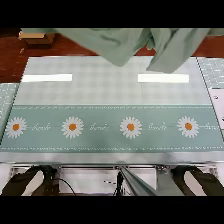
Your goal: Fold the shirts.
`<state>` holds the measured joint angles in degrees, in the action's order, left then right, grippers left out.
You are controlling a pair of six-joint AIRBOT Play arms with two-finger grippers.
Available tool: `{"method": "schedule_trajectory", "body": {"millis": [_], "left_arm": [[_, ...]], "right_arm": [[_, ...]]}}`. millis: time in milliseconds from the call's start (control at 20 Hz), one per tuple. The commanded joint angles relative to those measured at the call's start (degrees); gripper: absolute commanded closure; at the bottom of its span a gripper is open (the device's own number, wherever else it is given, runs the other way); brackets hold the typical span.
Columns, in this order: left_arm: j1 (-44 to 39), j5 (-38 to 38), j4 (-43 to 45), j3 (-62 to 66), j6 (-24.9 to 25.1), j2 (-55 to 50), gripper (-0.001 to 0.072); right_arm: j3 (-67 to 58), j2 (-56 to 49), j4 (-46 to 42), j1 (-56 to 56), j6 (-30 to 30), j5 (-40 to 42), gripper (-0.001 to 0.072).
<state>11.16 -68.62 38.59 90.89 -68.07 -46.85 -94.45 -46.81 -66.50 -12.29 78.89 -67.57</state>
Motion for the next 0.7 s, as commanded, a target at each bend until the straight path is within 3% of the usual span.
{"method": "schedule_trajectory", "body": {"millis": [0,150,250,500,650], "left_arm": [[1.2,-7.0,14.2,1.8,-5.6,2.2,0.0685],[1.2,-14.4,21.0,0.4,-6.3,1.7,0.0686],[1.2,-14.8,24.6,0.3,-7.7,2.4,0.0686],[1.0,-3.9,22.0,0.4,-7.5,8.6,0.0686],[1.0,4.9,22.1,0.4,-6.2,13.0,0.0686]], "right_arm": [[-0.7,2.6,-11.0,0.0,2.6,-10.0,0.0686],[-0.7,2.2,-19.8,0.0,5.7,-11.8,0.0686],[-0.7,2.6,-19.7,0.0,5.8,-11.8,0.0686],[-0.7,5.0,-4.2,0.0,-0.7,-7.6,0.0686],[-0.7,7.3,-3.1,0.0,-2.4,-0.9,0.0686]]}}
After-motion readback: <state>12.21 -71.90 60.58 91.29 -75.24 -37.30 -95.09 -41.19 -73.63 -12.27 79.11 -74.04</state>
